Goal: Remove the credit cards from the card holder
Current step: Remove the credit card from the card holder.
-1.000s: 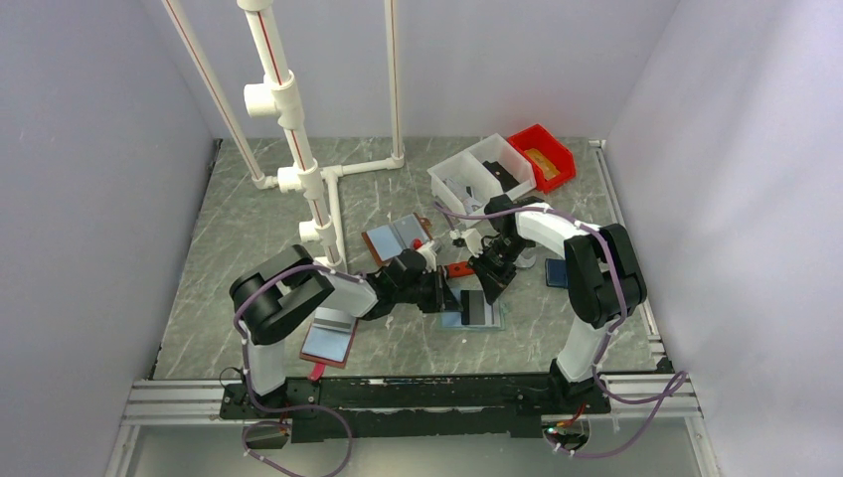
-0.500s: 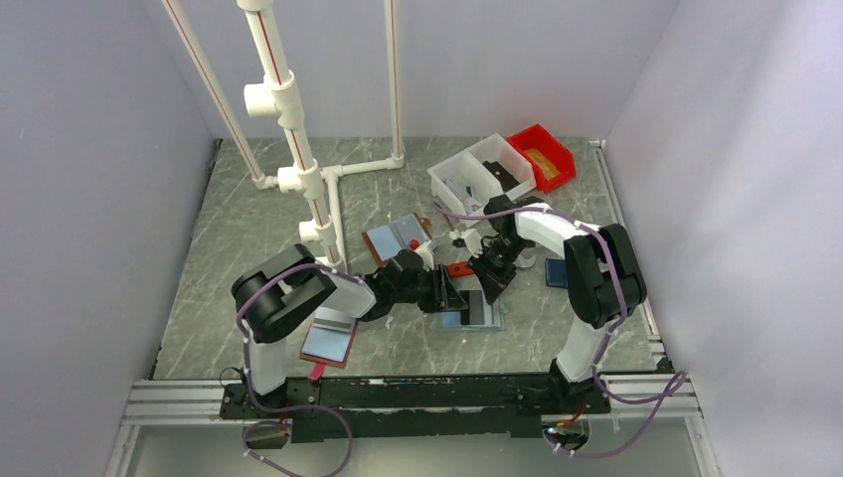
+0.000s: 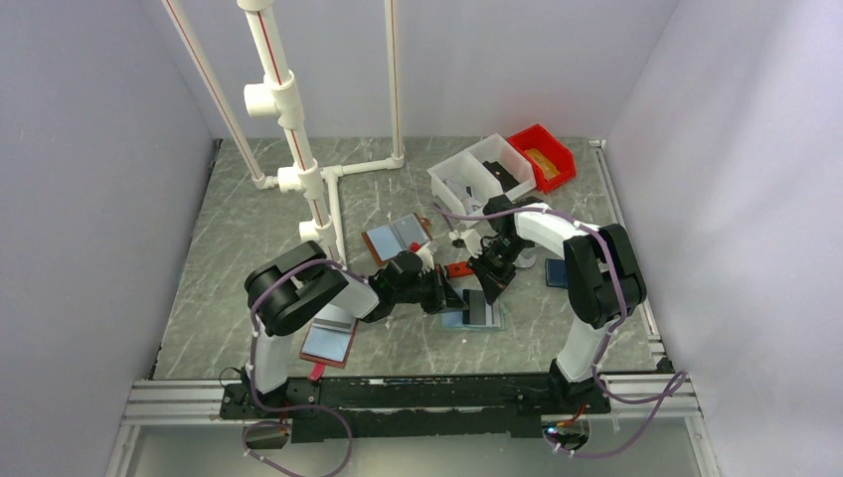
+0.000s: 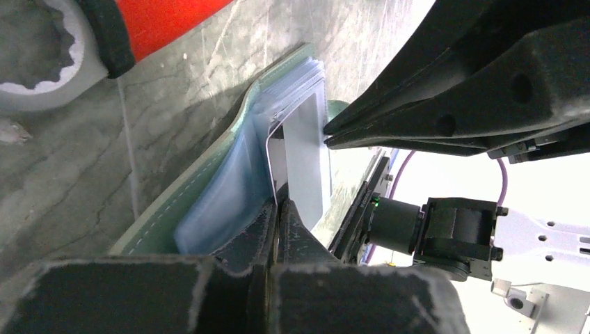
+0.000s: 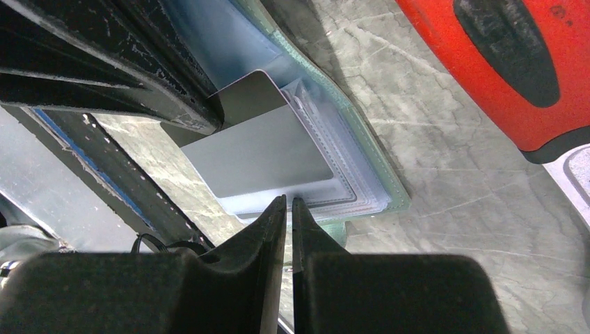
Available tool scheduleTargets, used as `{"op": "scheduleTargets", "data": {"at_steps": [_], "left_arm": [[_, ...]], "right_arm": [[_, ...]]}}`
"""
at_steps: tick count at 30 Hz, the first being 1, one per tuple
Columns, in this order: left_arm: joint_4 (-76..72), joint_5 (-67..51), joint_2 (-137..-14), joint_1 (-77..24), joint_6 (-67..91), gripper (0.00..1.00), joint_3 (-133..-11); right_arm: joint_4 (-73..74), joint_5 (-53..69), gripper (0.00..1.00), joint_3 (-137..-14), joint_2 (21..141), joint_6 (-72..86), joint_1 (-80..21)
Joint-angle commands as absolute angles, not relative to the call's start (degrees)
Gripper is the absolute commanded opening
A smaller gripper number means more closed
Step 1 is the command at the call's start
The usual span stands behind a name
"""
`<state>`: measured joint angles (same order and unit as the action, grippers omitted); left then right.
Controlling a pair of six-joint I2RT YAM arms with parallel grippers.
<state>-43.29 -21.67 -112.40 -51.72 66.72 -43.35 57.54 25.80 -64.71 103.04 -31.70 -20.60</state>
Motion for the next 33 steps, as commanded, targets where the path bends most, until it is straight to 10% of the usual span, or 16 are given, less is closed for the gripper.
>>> {"op": "scheduleTargets", "data": {"at_steps": [1, 33], "left_arm": [[-43.9, -21.1, -113.2, -51.8, 66.3, 0.0, -43.3], [-39.9, -17.3, -93.0, -51.7, 46.8, 0.0, -33.1]], "right_arm": [[51.1, 24.1, 0.11, -61.1, 107.5, -33.4, -22.7], [52.3, 41.7, 0.33, -62.6, 89.3, -40.5, -22.3]]}}
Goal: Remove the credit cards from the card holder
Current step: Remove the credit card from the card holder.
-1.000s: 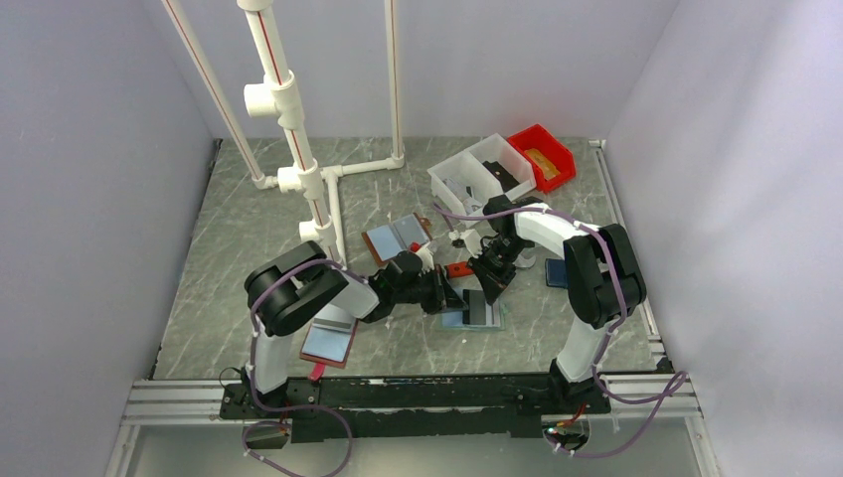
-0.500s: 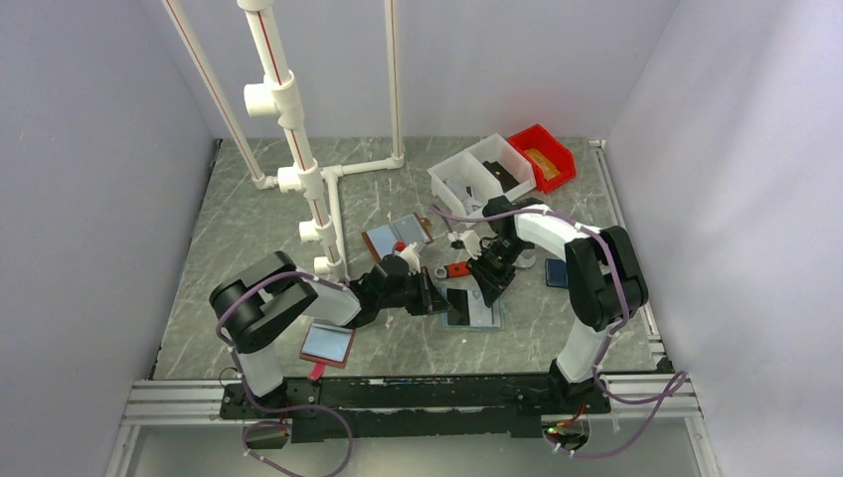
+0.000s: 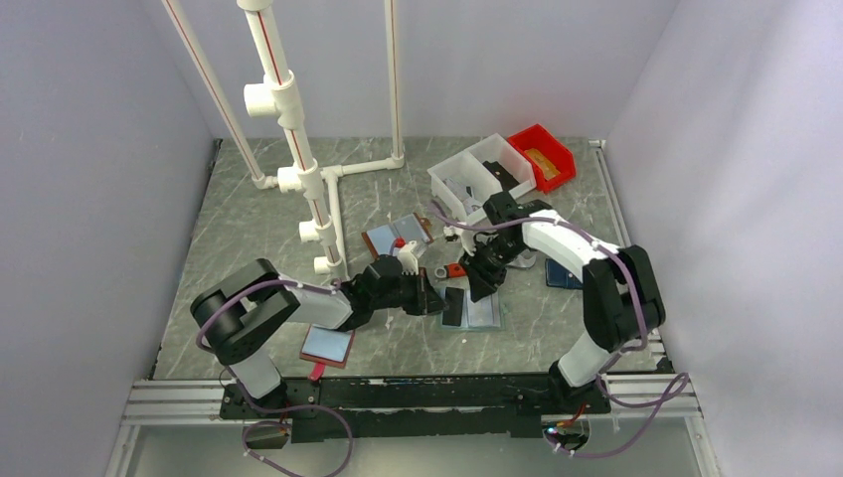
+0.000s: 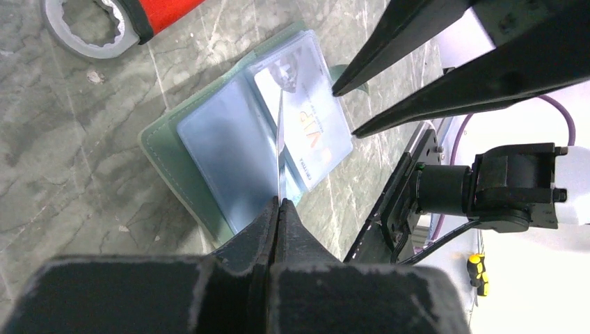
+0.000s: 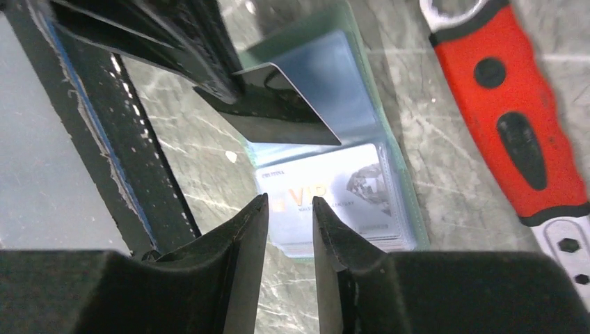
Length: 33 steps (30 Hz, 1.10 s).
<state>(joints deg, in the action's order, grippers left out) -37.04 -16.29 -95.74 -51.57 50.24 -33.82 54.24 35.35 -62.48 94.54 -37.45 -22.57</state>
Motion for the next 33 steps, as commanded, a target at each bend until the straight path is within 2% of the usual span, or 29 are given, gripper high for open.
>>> {"op": "scheduleTargets", "data": {"at_steps": [1, 7, 13, 17, 25, 33], "left_arm": [[-40.5, -17.6, -92.7, -51.7, 46.3, 0.0, -33.0], [-42.3, -19.8, -89.2, -51.7, 43.1, 0.0, -32.4], [-40.2, -24.2, -86.5, -51.8, 38.7, 0.0, -33.0], [-38.7, -26.3, -85.4, -51.8, 36.9, 0.0, -33.2], [-34.8, -29.1, -84.8, -51.8, 34.5, 0.0, -35.8], [-34.7, -29.7, -84.4, -52.1, 34.5, 0.0, -36.5]], "right_arm": [[52.1, 42.6, 0.35, -62.3, 88.3, -40.9, -22.2], [51.7, 47.7, 0.49, -62.1, 85.1, -42.5, -20.5], [54.9, 51.6, 0.54, -63.1, 84.8, -46.9, -19.3], [55.6, 52.7, 0.61, -62.5, 82.8, -50.8, -19.3], [58.7, 57.9, 0.58, -60.4, 82.0, -59.1, -20.7], [59.0, 58.2, 0.49, -60.8, 84.0, -58.5, -23.2]]}}
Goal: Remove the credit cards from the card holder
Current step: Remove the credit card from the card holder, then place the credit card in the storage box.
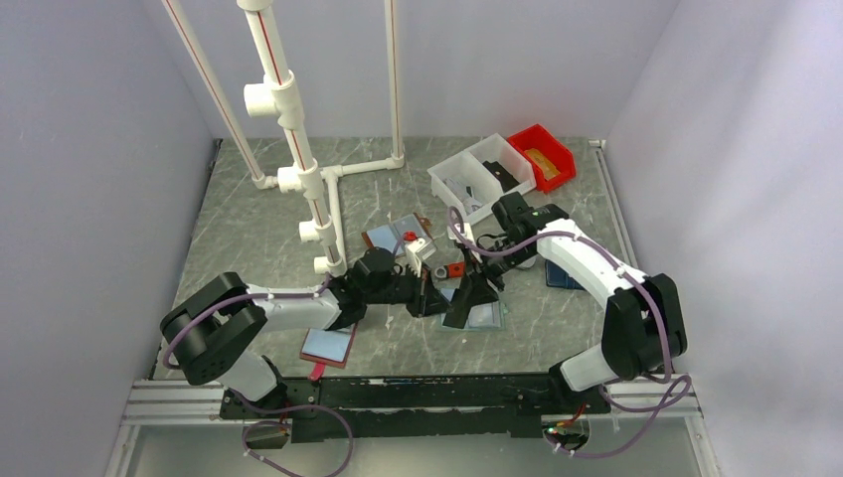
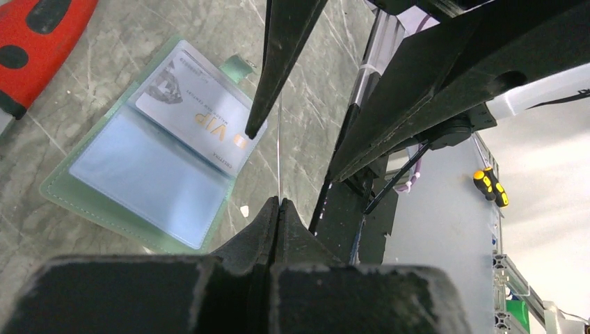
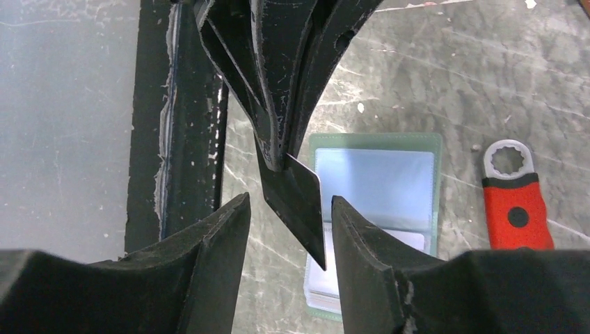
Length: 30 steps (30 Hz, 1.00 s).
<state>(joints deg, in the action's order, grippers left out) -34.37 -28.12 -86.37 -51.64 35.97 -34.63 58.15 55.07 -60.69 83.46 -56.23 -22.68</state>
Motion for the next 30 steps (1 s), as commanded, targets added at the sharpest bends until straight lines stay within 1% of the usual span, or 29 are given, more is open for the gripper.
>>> {"op": "scheduleTargets", "data": {"at_steps": [1, 3, 5, 6, 7, 9, 14, 16, 18, 21, 22, 26, 28, 30], "left_arm": [[-34.5, -29.6, -84.2, -52.1, 34.4, 0.0, -36.5], [-34.0, -29.3, -83.7, -52.1, 34.3, 0.0, -36.5], [-33.5, -28.8, -83.5, -52.1, 34.5, 0.0, -36.5], [-32.9, -28.3, -83.3, -52.1, 34.8, 0.04, -36.5], [-32.3, -27.7, -83.1, -52.1, 35.1, 0.13, -36.5], [-31.2, -26.3, -82.2, -52.1, 35.6, 0.21, -36.2], [-29.6, -22.0, -78.1, -51.7, 36.9, 0.49, -33.8], [-28.8, -21.3, -76.0, -51.4, 37.2, 0.64, -33.0], [-28.0, -21.3, -74.4, -51.2, 37.2, 0.83, -32.2], [-25.1, -22.1, -73.0, -50.4, 37.2, 0.97, -32.3], [-24.4, -22.3, -72.9, -50.3, 37.2, 0.99, -32.3], [-24.4, -24.5, -74.4, -49.6, 38.0, 0.99, -32.6], [-24.8, -25.4, -75.7, -49.3, 38.8, 0.99, -33.0], [-24.4, -26.0, -76.6, -49.1, 38.9, 1.0, -33.9]], "right_arm": [[59.5, 58.3, 0.46, -61.0, 84.2, -58.8, -23.2], [60.5, 58.4, 0.3, -61.8, 85.2, -58.7, -23.2], [63.7, 58.8, 0.05, -63.7, 86.8, -60.2, -23.2], [65.2, 58.9, 0.0, -64.6, 87.6, -60.7, -23.2], [66.3, 58.7, 0.0, -65.3, 88.1, -60.8, -23.2], [67.4, 57.4, 0.0, -66.6, 89.0, -59.6, -23.1], [73.1, 56.4, 0.0, -69.5, 89.6, -63.0, -21.4], [72.3, 55.9, 0.0, -69.6, 87.7, -62.7, -19.2], [69.6, 54.8, 0.0, -69.2, 84.9, -60.5, -15.9], [66.6, 51.2, 0.0, -70.5, 81.8, -60.6, -10.3], [66.1, 48.0, 0.0, -71.9, 81.3, -60.6, -8.6], [64.3, 40.3, 0.0, -79.8, 80.7, -64.9, -3.2], [60.9, 37.9, 0.0, -83.1, 80.2, -68.4, -1.8], [54.8, 35.5, 0.0, -83.2, 79.5, -73.0, -1.4]]}}
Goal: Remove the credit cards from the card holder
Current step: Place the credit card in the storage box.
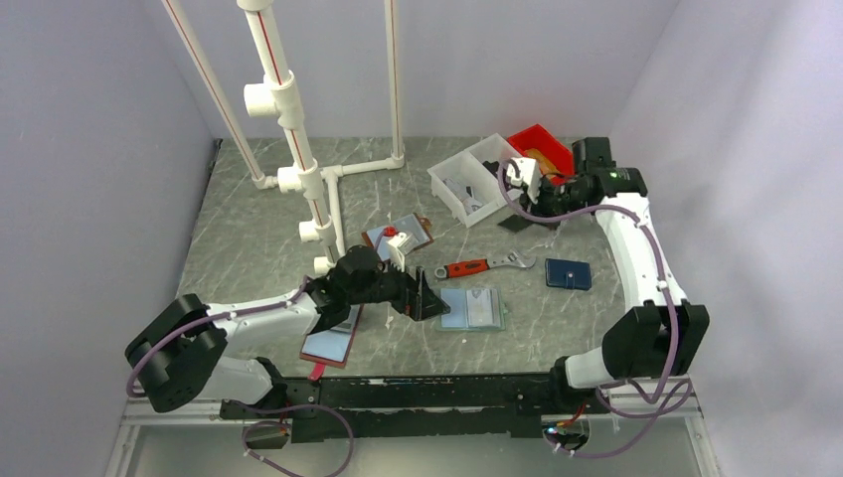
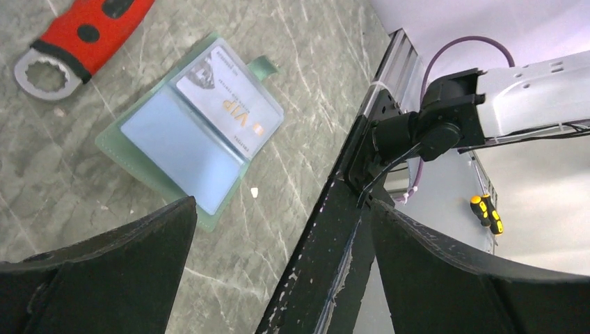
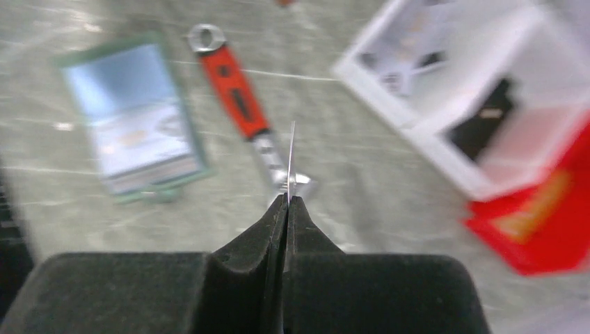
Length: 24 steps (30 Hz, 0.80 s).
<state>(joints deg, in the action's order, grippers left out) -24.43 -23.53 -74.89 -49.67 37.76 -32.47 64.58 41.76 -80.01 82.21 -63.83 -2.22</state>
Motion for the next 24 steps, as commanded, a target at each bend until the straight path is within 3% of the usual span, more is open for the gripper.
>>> {"op": "scheduleTargets", "data": {"at_steps": [1, 4, 10, 16, 24], "left_arm": [[-23.8, -26.3, -76.8, -49.1, 38.8, 1.0, -34.4], [-21.6, -26.9, -76.4, -49.1, 38.4, 0.99, -35.7], [-16.8, -26.4, -73.6, -49.1, 37.8, 0.99, -37.1], [-12.5, -24.7, -72.0, -49.1, 37.9, 0.99, -38.0], [-7.9, -23.1, -72.6, -49.1, 36.9, 0.99, -41.4]], "right_arm": [[52.8, 34.7, 0.0, -82.9, 79.8, -77.0, -1.3], [50.8, 32.8, 0.0, -84.6, 83.4, -89.3, -1.4], [43.1, 32.0, 0.0, -95.7, 95.8, -88.1, -1.4], [35.2, 31.3, 0.0, -99.0, 105.3, -93.0, -1.5], [35.6, 36.8, 0.0, -107.7, 117.1, -102.1, -0.3]]}}
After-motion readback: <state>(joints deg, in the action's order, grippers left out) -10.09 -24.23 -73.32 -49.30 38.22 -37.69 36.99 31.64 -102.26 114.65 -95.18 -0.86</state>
